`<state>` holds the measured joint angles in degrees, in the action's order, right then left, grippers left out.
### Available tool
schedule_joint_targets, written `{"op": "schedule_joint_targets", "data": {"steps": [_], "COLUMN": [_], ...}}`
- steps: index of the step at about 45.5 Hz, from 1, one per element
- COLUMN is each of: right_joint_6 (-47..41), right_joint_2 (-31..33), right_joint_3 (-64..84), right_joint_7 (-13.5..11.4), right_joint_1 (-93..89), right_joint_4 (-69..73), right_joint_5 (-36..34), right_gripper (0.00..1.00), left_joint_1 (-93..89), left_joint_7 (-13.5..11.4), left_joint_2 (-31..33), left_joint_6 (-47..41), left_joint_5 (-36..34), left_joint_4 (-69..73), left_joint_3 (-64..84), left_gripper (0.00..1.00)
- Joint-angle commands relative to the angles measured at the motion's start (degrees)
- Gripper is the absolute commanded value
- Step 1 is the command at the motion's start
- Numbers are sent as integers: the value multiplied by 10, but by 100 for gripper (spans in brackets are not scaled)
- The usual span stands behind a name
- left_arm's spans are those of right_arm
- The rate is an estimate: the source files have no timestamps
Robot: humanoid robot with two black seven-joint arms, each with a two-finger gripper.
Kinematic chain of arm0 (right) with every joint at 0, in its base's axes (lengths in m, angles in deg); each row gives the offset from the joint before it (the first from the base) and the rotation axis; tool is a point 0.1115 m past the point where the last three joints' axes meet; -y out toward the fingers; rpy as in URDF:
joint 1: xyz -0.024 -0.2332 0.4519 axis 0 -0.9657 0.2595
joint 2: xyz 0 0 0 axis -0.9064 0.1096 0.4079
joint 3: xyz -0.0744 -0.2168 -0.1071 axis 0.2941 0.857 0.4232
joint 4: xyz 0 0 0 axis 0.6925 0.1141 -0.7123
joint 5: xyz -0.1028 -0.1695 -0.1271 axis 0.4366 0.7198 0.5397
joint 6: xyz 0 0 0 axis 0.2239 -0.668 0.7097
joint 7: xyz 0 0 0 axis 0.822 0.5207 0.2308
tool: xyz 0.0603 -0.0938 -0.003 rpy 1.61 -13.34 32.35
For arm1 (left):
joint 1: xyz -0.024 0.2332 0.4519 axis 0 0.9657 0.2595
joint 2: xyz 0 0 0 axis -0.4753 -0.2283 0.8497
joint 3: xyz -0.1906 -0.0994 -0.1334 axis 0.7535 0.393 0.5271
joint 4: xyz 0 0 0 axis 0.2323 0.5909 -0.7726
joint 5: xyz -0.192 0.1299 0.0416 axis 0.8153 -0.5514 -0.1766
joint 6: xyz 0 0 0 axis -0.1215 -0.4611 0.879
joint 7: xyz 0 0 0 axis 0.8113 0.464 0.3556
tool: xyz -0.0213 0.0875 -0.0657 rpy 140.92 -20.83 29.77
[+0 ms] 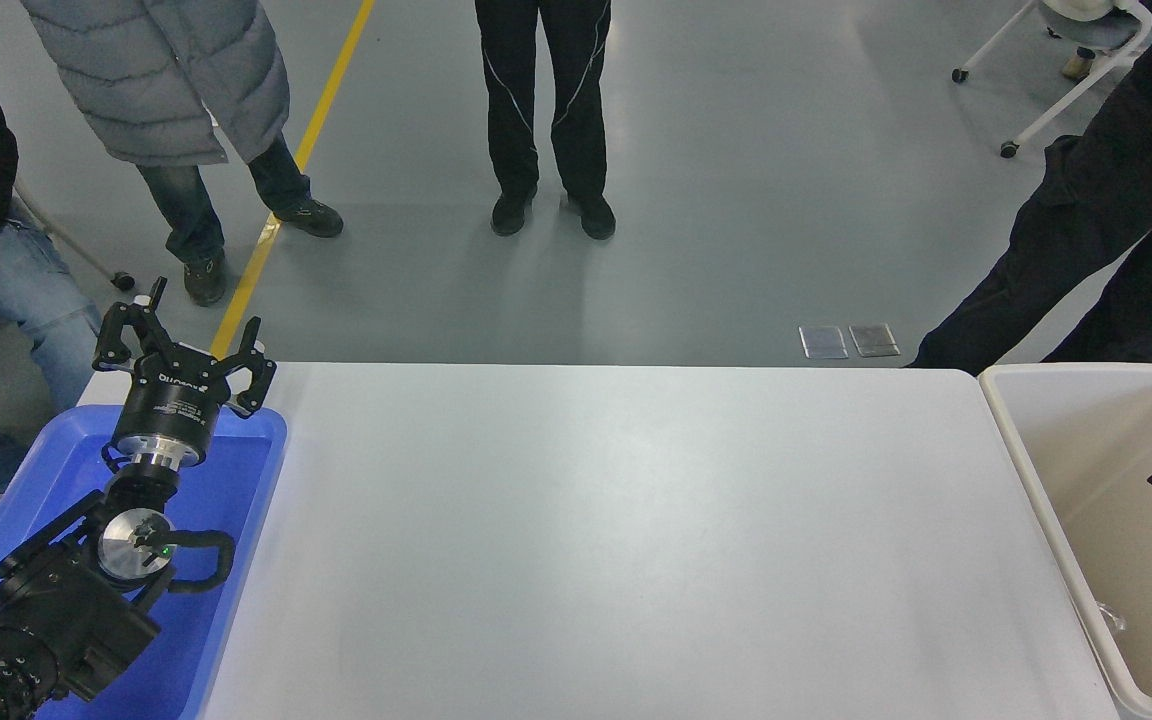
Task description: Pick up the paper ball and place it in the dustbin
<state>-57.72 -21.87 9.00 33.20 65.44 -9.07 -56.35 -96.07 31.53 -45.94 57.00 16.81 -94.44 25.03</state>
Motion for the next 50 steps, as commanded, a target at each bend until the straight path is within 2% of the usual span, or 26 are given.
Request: {"op": "schedule_joint_targets", "data": {"steps": [1, 3, 11, 15, 25, 30, 34, 39, 43, 50], "right_joint_6": [29, 53, 92, 92, 92, 92, 91, 85, 85, 57], "right_joint_2": [-5, -5, -5, -4, 3, 15, 53, 142, 188, 225], "right_joint_3": [-4, -7, -6, -6, -8, -14, -13, -6, 13, 119], "right_joint_7": [0, 0, 0, 0, 0, 0, -1, -1, 0, 0], "right_joint_1": [-5, -6, -11, -11, -5, 9, 38, 102, 160, 269], "right_joint_4": [-10, -10, -10, -10, 8, 53, 126, 263, 348, 452], "right_joint_5": [0, 0, 0, 0, -2, -5, -6, -7, -10, -14], "right_gripper": [37, 48, 58, 67, 67, 74, 74, 83, 100, 100], "left_joint_1": [0, 0, 0, 0, 0, 0, 0, 0, 0, 0], "left_joint_7": [0, 0, 0, 0, 0, 0, 0, 0, 1, 0], "left_joint_2": [0, 0, 0, 0, 0, 0, 0, 0, 0, 0], "left_joint_6": [1, 1, 1, 1, 1, 1, 1, 1, 1, 1], "left_joint_5": [0, 0, 0, 0, 0, 0, 0, 0, -1, -1], "left_joint_4": [0, 0, 0, -1, 0, -1, -1, -1, 0, 0], "left_joint_3": [0, 1, 1, 1, 1, 1, 1, 1, 0, -1], "left_gripper": [98, 98, 98, 98, 98, 98, 98, 98, 98, 98]}}
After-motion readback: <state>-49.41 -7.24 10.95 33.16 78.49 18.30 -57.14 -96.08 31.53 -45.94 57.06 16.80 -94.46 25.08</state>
